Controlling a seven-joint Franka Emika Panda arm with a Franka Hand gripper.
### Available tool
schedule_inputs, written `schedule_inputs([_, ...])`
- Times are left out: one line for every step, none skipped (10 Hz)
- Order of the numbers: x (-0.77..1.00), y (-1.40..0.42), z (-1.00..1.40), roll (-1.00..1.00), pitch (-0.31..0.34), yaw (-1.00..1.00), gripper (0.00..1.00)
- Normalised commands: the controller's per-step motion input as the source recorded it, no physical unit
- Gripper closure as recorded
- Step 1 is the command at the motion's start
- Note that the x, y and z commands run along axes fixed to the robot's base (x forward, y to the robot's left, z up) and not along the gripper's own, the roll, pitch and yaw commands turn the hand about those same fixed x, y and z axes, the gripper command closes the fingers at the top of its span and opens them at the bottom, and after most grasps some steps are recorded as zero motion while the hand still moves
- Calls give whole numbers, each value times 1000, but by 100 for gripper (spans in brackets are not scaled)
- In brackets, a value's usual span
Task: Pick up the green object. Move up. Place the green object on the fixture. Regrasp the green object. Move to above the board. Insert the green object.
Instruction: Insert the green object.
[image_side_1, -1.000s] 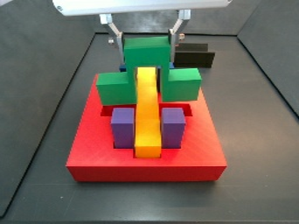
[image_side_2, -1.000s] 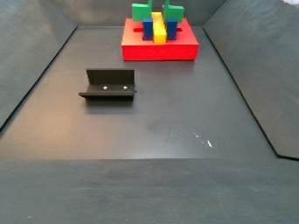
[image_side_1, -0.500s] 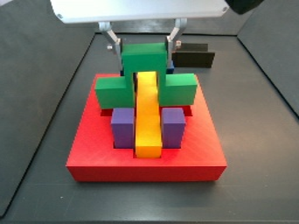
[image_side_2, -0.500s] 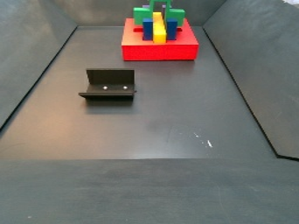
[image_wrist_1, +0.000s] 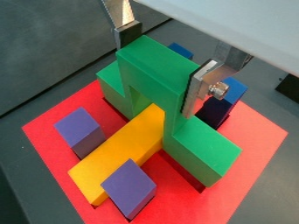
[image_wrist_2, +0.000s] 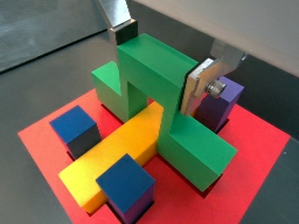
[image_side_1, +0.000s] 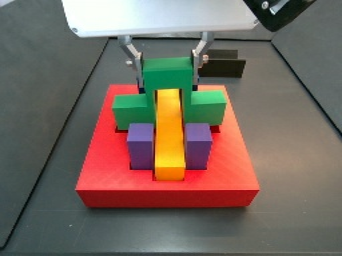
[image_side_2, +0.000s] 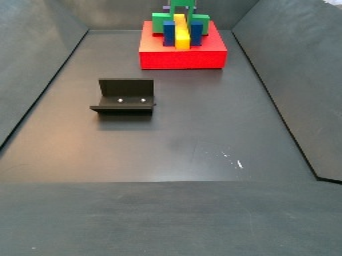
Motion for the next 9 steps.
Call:
schedule_inputs([11,0,-106,0,-19,0,100])
schedule_inputs([106,-60,-71,0,-16,0,100])
schedule_inputs([114,74,-71,-153,0,-129,100])
schedule_inputs([183,154,-34,-241,0,-163,100])
schedule_inputs([174,151,-23,-247,0,-146,100])
schedule_inputs([0,0,0,-19,0,0,100])
schedule_inputs([0,0,0,-33,-9,0,100])
schedule_inputs([0,0,0,-79,-36,0,100])
schedule_inputs([0,0,-17,-34,-50,0,100])
